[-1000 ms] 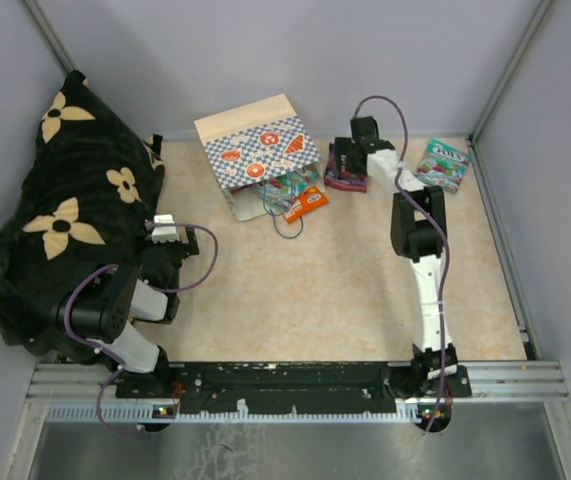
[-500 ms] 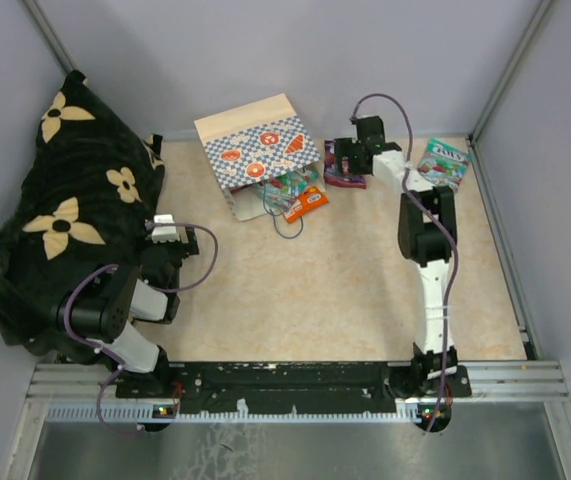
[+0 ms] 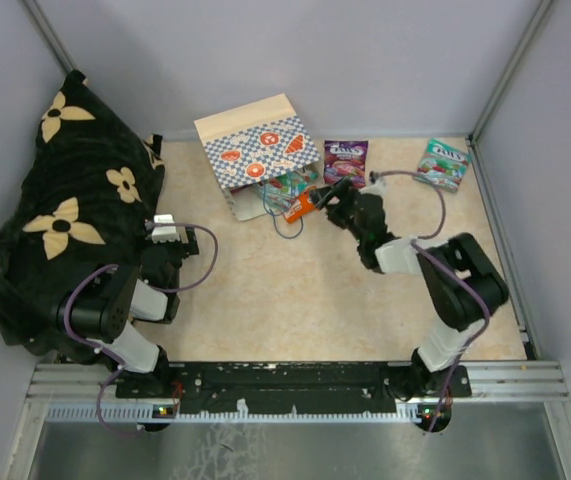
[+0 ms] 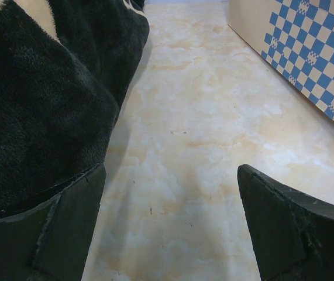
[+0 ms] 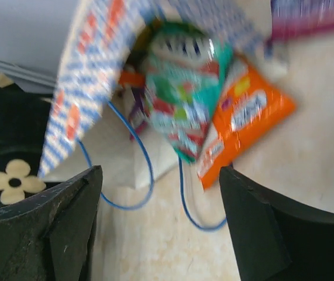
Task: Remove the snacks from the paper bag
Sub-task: Take out the snack from the paper bag.
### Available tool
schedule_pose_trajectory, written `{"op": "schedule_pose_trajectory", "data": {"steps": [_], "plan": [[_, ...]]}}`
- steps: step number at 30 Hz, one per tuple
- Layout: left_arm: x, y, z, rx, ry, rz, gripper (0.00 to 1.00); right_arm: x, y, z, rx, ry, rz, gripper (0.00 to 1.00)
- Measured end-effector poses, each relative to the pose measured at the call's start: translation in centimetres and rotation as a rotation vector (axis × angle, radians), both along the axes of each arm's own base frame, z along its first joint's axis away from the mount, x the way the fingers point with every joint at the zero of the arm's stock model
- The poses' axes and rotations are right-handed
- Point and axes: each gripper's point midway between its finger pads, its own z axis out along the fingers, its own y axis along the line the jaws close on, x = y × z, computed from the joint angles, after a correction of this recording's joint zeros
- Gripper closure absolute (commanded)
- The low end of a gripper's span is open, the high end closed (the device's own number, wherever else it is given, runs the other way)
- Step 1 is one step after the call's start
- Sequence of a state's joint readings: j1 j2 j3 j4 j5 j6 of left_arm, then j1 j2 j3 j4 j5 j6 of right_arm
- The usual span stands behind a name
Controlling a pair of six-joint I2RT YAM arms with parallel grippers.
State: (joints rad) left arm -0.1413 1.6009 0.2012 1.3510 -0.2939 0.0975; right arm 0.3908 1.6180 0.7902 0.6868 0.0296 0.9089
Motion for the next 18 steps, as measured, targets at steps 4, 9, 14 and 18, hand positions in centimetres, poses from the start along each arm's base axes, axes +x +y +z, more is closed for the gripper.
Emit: {"op": "schedule_pose_trajectory", "data": {"steps": [4, 9, 14, 18], "plan": [[0.0, 0.0, 0.0, 0.0, 0.0, 0.0, 0.0, -2.3, 3.8, -8.1, 0.133, 0.182, 0.034, 0.27], [0.0, 0.0, 0.0, 0.0, 0.0, 0.0, 0.0, -1.1, 4.2, -11.1, 0.28, 0.224, -0.026, 0.3], [0.0, 0.0, 0.0, 0.0, 0.0, 0.0, 0.0, 1.4, 4.7, -9.6, 0.388, 0.15, -0.054, 0.34], [0.0, 0.0, 0.0, 0.0, 0.0, 0.0, 0.0, 3.0, 5.2, -8.7, 0.428, 0.103, -0.065, 0.36]]}}
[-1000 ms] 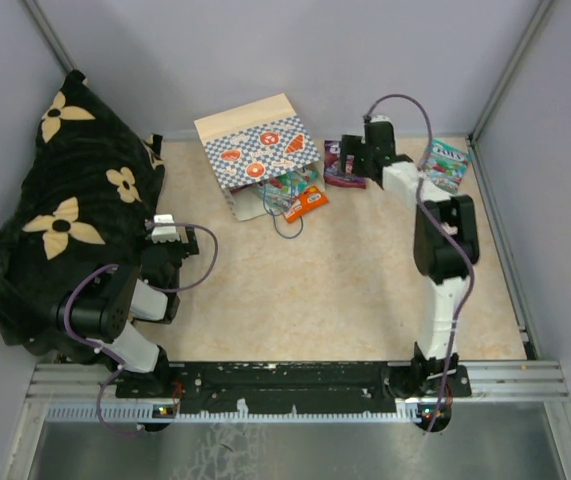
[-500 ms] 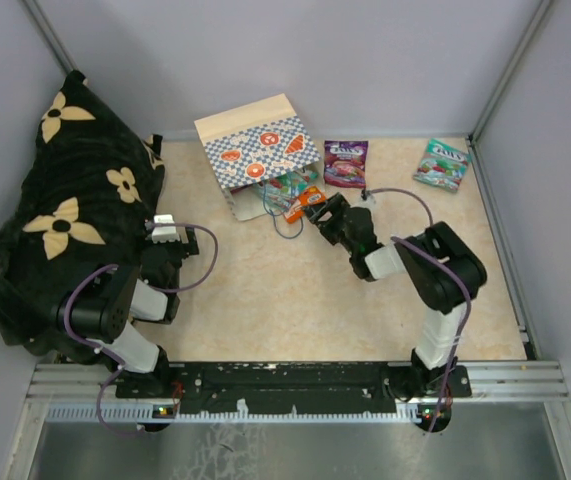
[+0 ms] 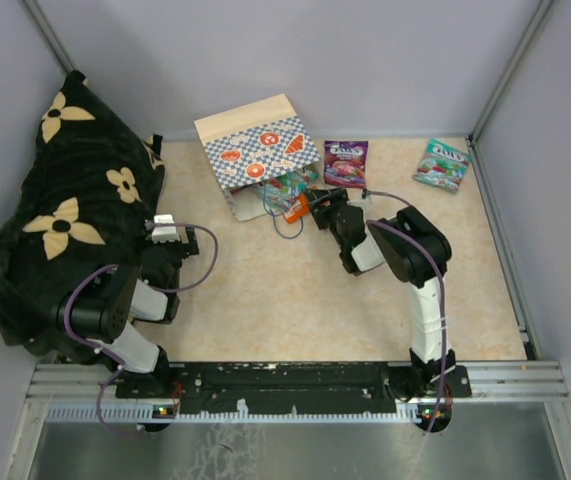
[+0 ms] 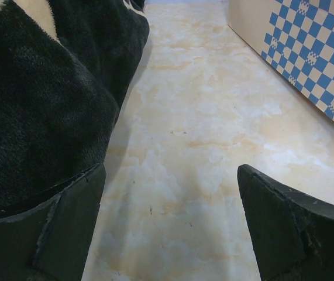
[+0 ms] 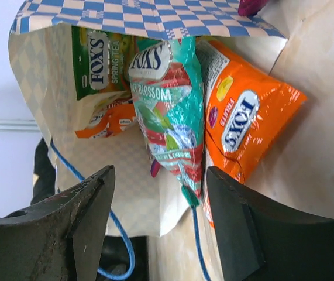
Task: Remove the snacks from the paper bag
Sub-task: Take out the snack from the paper bag.
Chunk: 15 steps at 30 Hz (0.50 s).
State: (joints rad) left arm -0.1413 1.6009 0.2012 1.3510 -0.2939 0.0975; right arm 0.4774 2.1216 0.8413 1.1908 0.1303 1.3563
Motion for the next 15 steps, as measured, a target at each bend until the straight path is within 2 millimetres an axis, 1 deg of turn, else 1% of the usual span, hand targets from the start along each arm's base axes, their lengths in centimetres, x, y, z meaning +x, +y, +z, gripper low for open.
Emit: {"op": "schedule_pose_trajectory", "data": {"steps": [8, 15], "plan": [[0.0, 0.0, 0.0, 0.0, 0.0, 0.0, 0.0, 2.6, 0.4, -0.3, -0.035, -0.006, -0.042, 0.38], [0.0, 0.0, 0.0, 0.0, 0.0, 0.0, 0.0, 4.5, 0.9, -1.6, -0.077, 0.018, -0.057, 0.4]]}}
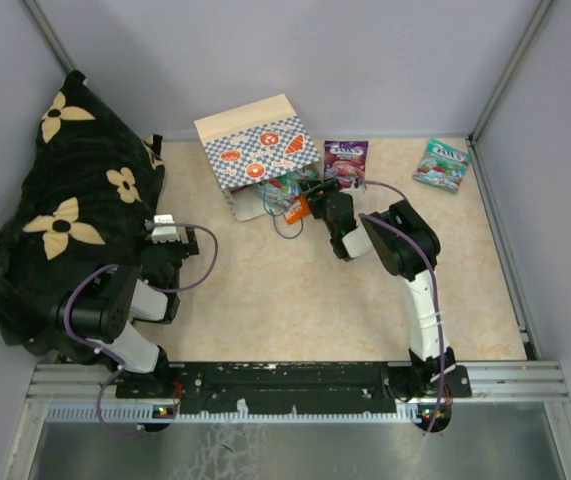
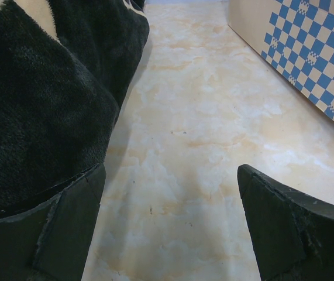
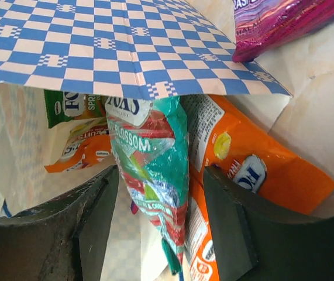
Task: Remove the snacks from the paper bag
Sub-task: Take out the snack from the paper bag.
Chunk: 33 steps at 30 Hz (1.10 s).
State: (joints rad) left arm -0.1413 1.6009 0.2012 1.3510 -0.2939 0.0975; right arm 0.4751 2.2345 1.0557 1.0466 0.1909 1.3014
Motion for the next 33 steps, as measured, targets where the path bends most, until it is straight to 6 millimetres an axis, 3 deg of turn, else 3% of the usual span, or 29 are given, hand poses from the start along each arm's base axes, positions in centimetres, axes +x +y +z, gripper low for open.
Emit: {"op": "schedule_pose_trajectory", "data": {"steps": [4, 8, 11, 15, 20, 27, 33], "plan": [[0.0, 0.0, 0.0, 0.0, 0.0, 0.0, 0.0, 1.0, 0.5, -0.1, 0.003, -0.006, 0.0, 0.43], [0.0, 0.0, 0.0, 0.0, 0.0, 0.0, 0.0, 1.7, 0.8, -0.1, -0.002, -0.011, -0.001, 0.53], [0.0, 0.0, 0.0, 0.0, 0.0, 0.0, 0.0, 2.3, 1.2, -0.4, -0.012, -0.016, 0.003, 0.64], [0.0, 0.0, 0.0, 0.0, 0.0, 0.0, 0.0, 2.7, 1.6, -0.8, -0.025, -0.022, 0.017, 0.87], [0.0, 0.0, 0.0, 0.0, 0.0, 0.0, 0.0, 2.5, 2.1, 0.0, -0.034, -0.061, 0.055, 0.97], [0.0, 0.0, 0.0, 0.0, 0.0, 0.0, 0.0, -0.3, 2.8, 0.8, -0.059, -0.046, 0.189, 1.0], [0.0, 0.0, 0.0, 0.0, 0.0, 0.0, 0.0, -5.4, 1.7, 4.2, -0.111, -0.012, 0.364, 1.0]]}}
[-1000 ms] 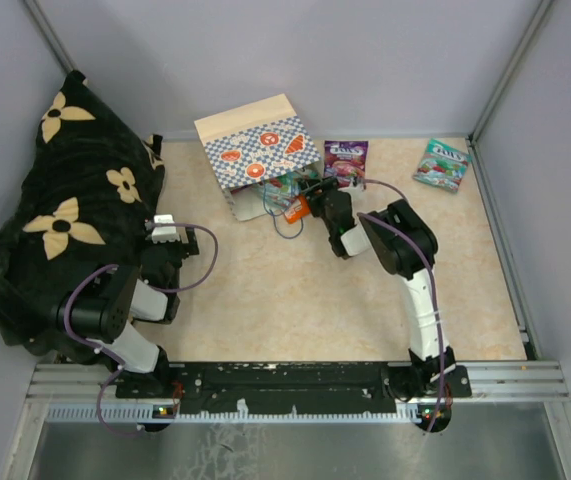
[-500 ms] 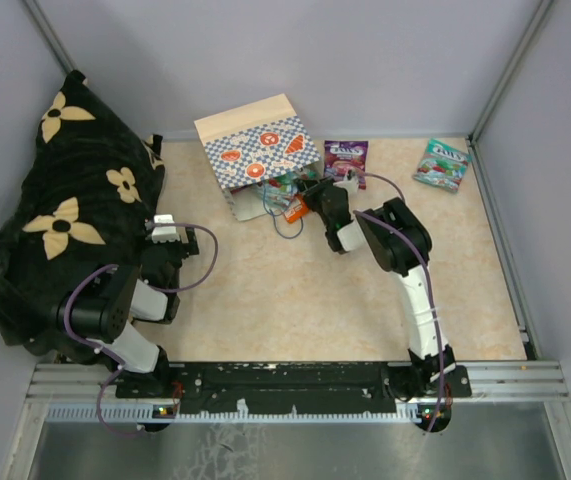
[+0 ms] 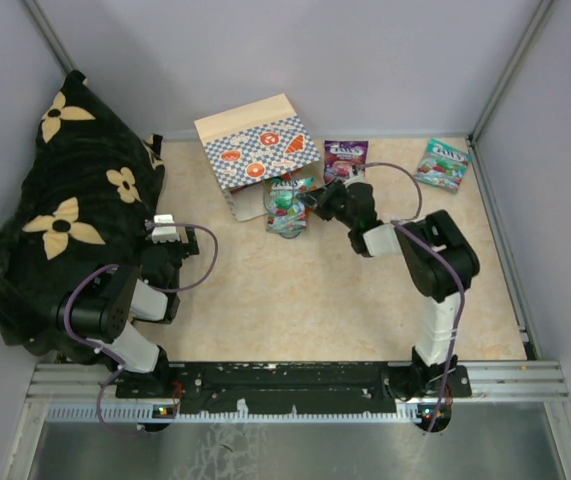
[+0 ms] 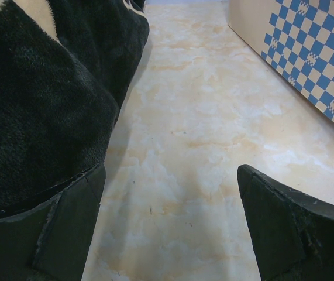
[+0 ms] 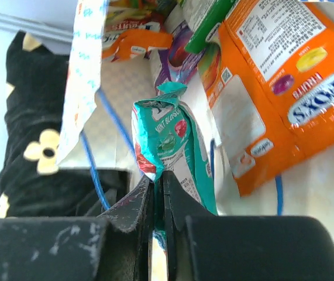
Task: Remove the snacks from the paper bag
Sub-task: Take out the snack from the paper bag, then place the snack at the center of the board.
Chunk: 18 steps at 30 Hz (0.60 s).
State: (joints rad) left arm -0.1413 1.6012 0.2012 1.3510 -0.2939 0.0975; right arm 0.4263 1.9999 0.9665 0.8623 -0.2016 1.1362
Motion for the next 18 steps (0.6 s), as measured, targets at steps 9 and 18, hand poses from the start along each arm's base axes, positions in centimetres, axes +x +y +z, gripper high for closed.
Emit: {"op": "schedule_pose_trajectory", "data": {"steps": [9, 18], "plan": [[0.0, 0.0, 0.0, 0.0, -0.001, 0.0, 0.0, -5.6, -9.2, 1.3, -0.202, 0.082, 0.232, 0.96], [0.0, 0.0, 0.0, 0.0, 0.0, 0.0, 0.0, -6.6, -21.9, -3.5, -0.414, 0.308, 0.117, 0.77]]}}
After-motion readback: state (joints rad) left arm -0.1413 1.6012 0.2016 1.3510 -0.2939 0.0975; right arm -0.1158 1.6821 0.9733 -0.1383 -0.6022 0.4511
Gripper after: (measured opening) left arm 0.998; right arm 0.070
